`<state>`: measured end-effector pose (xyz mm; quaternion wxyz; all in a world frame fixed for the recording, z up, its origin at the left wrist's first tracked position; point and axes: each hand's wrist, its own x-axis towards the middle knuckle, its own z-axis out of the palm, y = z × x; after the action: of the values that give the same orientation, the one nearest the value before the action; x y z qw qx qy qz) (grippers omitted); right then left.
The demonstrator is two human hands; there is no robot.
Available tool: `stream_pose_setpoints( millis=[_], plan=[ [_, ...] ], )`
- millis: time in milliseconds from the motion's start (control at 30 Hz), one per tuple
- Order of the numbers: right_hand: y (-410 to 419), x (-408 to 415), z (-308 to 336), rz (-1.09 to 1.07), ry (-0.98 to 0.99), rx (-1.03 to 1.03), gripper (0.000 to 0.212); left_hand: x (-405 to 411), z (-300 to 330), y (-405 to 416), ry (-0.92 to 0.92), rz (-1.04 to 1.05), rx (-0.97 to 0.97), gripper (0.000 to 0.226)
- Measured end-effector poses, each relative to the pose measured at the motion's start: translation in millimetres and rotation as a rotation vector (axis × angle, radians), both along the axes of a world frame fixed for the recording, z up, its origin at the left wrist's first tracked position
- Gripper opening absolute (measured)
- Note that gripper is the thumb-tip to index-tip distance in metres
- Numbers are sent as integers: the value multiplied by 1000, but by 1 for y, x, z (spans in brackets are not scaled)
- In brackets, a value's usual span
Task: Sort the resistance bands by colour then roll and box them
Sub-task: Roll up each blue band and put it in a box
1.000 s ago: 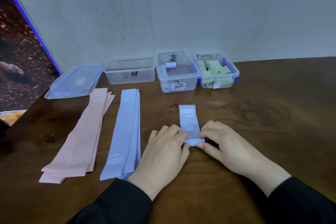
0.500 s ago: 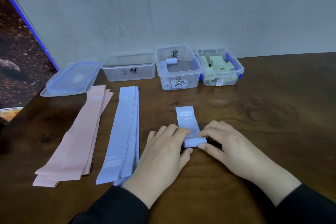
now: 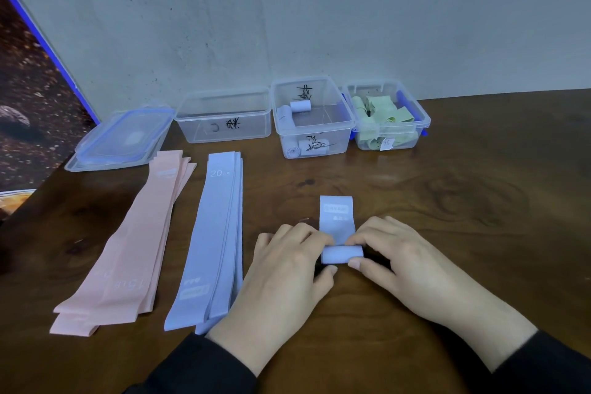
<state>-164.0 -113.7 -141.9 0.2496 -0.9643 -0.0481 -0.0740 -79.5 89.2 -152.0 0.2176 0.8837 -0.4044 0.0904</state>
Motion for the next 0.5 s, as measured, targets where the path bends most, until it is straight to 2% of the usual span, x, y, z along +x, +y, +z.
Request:
stream_pose_setpoints(
  millis=[167, 333, 500],
  plan=[
    [3, -1, 2, -30, -1, 17, 37, 0, 1, 0, -13, 1, 15, 23],
    [1, 0, 1, -36, -4, 26, 26, -1, 2, 0, 12, 17, 9, 32],
    [2, -1, 1, -35, 8, 25, 32, 1, 5, 1, 33, 11, 2, 21]
  ],
)
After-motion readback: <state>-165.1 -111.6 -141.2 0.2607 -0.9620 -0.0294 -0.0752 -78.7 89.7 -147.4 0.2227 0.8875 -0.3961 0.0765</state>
